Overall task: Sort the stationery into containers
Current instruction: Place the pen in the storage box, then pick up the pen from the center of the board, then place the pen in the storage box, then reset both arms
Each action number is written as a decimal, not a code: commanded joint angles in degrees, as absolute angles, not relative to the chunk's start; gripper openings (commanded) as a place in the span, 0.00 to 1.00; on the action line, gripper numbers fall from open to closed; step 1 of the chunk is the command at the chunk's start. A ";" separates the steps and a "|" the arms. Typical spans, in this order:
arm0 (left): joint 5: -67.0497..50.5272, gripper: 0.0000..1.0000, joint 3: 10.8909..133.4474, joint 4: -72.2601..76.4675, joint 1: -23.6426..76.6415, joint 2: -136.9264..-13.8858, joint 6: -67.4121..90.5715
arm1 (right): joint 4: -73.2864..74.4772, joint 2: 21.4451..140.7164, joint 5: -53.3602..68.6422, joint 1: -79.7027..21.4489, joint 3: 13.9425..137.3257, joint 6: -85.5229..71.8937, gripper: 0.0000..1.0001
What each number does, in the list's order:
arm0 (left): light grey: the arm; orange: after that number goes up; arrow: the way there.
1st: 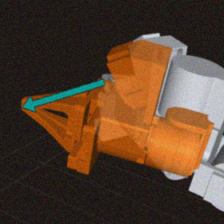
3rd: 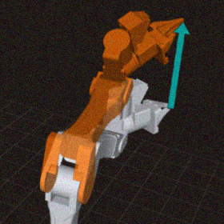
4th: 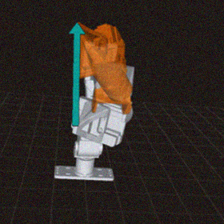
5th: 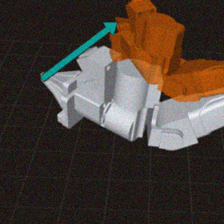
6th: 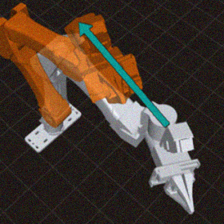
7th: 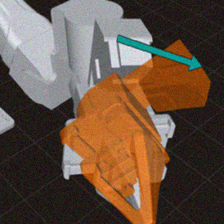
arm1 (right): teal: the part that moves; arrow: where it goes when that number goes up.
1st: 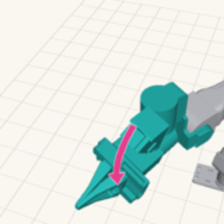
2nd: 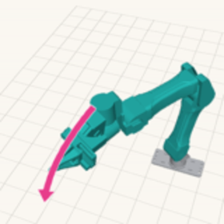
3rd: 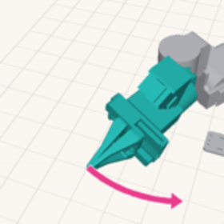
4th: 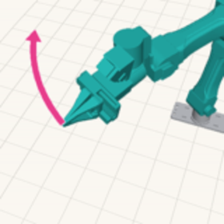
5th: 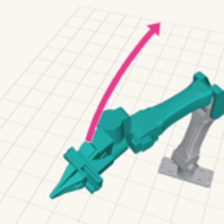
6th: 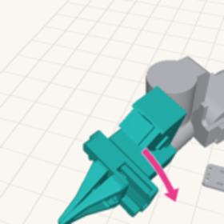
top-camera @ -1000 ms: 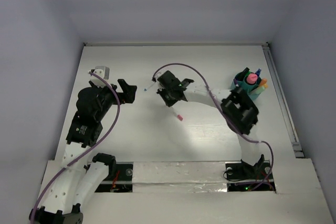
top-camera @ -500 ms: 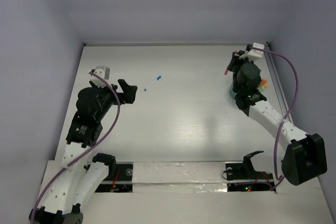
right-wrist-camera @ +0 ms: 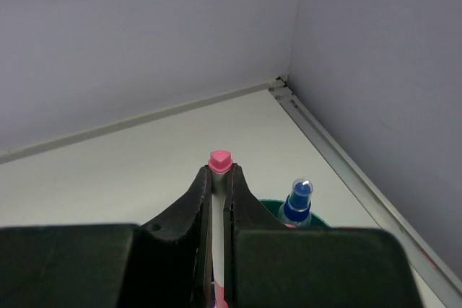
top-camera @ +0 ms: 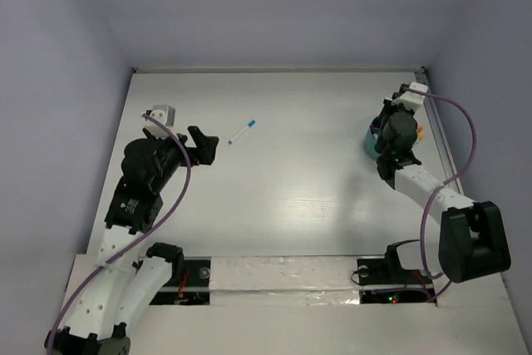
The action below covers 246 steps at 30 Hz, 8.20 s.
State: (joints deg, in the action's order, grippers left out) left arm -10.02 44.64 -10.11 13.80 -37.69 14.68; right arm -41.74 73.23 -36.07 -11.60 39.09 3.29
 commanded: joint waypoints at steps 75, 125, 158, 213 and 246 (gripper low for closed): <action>-11.60 0.99 44.47 -7.65 12.74 -38.32 14.85 | 11.24 132.70 -13.62 -40.69 108.97 -32.34 0.87; -10.81 0.99 44.38 -7.91 13.80 -37.35 14.85 | 39.90 143.51 -10.90 -44.56 125.24 -1.05 0.46; -12.39 0.99 44.30 -7.56 13.27 -37.70 15.12 | -27.14 74.90 -30.22 -21.73 49.09 -8.61 0.00; -13.18 0.99 44.47 -7.73 13.80 -37.44 14.77 | -46.67 75.58 -31.55 -11.25 31.90 1.76 0.36; -18.63 0.99 49.13 -0.44 13.80 -33.13 20.56 | 5.54 30.69 15.74 -16.08 54.94 -20.66 1.00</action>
State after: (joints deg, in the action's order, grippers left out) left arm -16.56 45.84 -5.21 13.50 -33.69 18.46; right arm 2.15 34.04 15.16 -15.53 54.48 -20.82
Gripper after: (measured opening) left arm 0.989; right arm 0.995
